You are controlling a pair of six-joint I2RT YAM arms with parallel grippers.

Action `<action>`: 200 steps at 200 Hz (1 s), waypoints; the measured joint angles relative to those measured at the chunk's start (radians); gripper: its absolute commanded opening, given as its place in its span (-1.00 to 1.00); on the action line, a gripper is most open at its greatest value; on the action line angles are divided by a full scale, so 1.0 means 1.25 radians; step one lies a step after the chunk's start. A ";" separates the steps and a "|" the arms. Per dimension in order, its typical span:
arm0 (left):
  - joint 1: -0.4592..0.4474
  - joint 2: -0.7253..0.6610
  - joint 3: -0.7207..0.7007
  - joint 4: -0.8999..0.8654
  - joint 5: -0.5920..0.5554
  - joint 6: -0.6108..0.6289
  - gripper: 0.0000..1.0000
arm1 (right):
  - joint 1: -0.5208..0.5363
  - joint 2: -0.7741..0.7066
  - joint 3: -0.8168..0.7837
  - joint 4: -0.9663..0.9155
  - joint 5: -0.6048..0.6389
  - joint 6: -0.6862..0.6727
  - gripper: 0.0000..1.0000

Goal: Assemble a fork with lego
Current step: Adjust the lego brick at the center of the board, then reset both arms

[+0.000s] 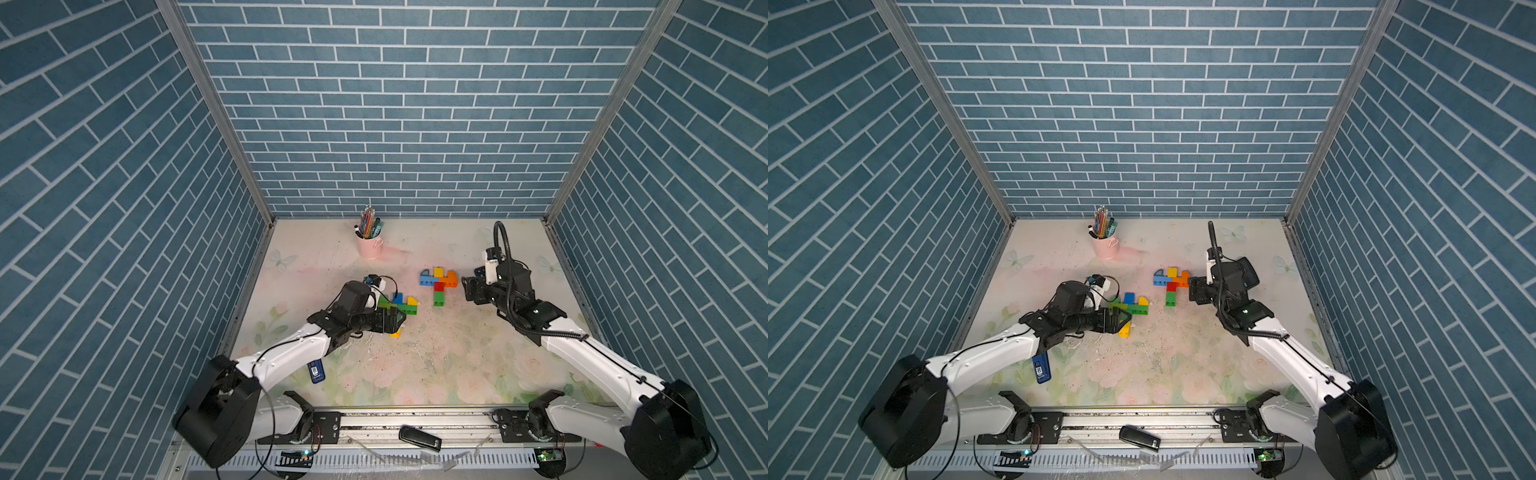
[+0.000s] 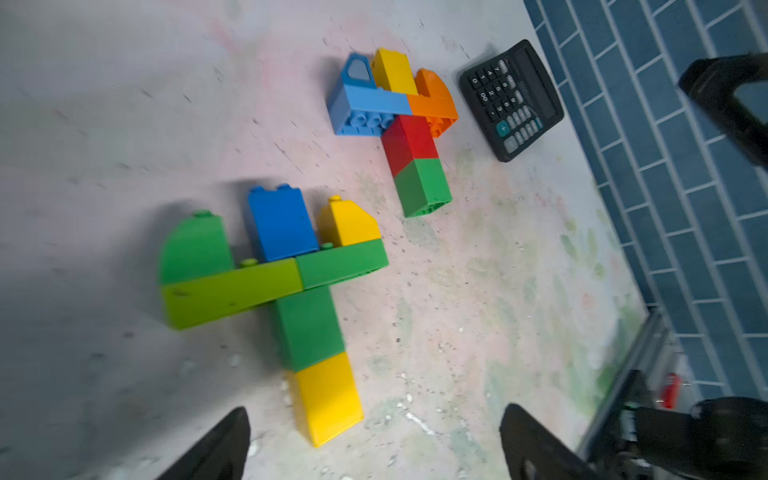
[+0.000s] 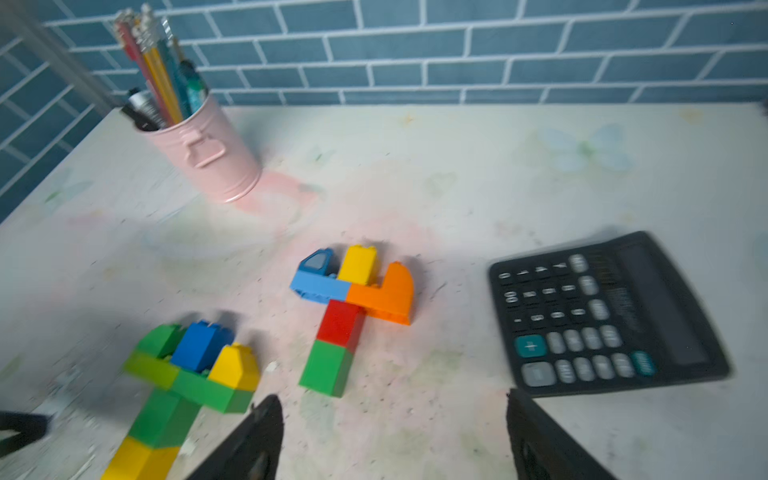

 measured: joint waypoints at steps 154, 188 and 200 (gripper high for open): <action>0.320 0.178 -0.268 0.673 -0.488 0.471 0.99 | -0.366 0.303 -0.258 0.595 0.073 -0.198 0.75; 0.395 0.274 -0.255 0.742 -0.419 0.454 0.99 | -0.431 0.362 -0.255 0.653 0.006 -0.185 0.98; 0.419 0.274 -0.225 0.739 -0.394 0.439 0.99 | -0.434 0.362 -0.255 0.670 -0.005 -0.177 0.98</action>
